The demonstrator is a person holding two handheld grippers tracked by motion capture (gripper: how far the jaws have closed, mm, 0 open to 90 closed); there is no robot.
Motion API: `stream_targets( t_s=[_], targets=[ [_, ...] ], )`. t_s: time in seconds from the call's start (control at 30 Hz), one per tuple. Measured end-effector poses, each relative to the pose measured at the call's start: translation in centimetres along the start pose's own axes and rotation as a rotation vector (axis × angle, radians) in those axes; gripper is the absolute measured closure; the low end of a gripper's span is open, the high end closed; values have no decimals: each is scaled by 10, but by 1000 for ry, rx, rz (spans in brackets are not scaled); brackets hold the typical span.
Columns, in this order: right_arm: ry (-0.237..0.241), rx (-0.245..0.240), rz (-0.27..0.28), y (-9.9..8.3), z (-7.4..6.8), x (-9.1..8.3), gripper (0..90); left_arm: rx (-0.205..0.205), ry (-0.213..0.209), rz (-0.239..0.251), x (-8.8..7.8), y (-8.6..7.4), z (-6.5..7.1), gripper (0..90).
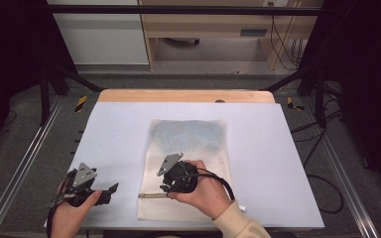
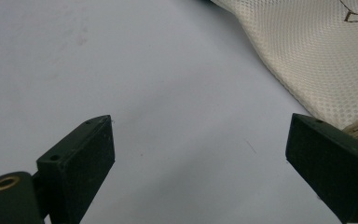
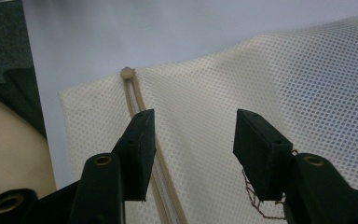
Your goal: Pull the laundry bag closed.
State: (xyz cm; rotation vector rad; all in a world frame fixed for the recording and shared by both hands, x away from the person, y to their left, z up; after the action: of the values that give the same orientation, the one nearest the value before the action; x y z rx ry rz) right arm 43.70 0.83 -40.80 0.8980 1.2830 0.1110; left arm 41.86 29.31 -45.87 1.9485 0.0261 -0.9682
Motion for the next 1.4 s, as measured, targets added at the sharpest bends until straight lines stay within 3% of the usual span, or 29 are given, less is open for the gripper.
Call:
stream_targets(
  t_s=[0.43, 0.6, 0.8, 1.03, 1.3, 1.4],
  targets=[
    [49, -50, -13, 26, -8, 8, 622, -2, 10, -10, 0, -1, -3, 78],
    [59, -53, -3, 24, -12, 11, 662, 2, 1, -12, 1, 0, -1, 78],
    [78, -63, -32, 19, -17, 21, 695, 2, 6, -15, 1, 0, -4, 81],
    [89, -54, -24, 17, -19, 30, 711, -4, 38, -10, 2, -1, -13, 81],
    [119, -76, -56, 18, -30, 39, 744, -6, 31, -22, 5, -1, -14, 82],
    [127, -75, -42, 20, -30, 40, 755, -6, 22, -25, 8, -1, -15, 82]
  ],
)
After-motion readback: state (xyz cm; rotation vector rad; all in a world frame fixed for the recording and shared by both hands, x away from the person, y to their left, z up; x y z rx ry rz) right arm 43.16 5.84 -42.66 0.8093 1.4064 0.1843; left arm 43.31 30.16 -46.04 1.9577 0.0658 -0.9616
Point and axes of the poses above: each handheld gripper's, and its own axes: x roughly forward along the jaws, y roughly out of its top, z roughly to its right, the point moved 2 cm from there along x, roughly forward along the jaws, and after that the axes turned 12 degrees about x, right-handed, at the moved point
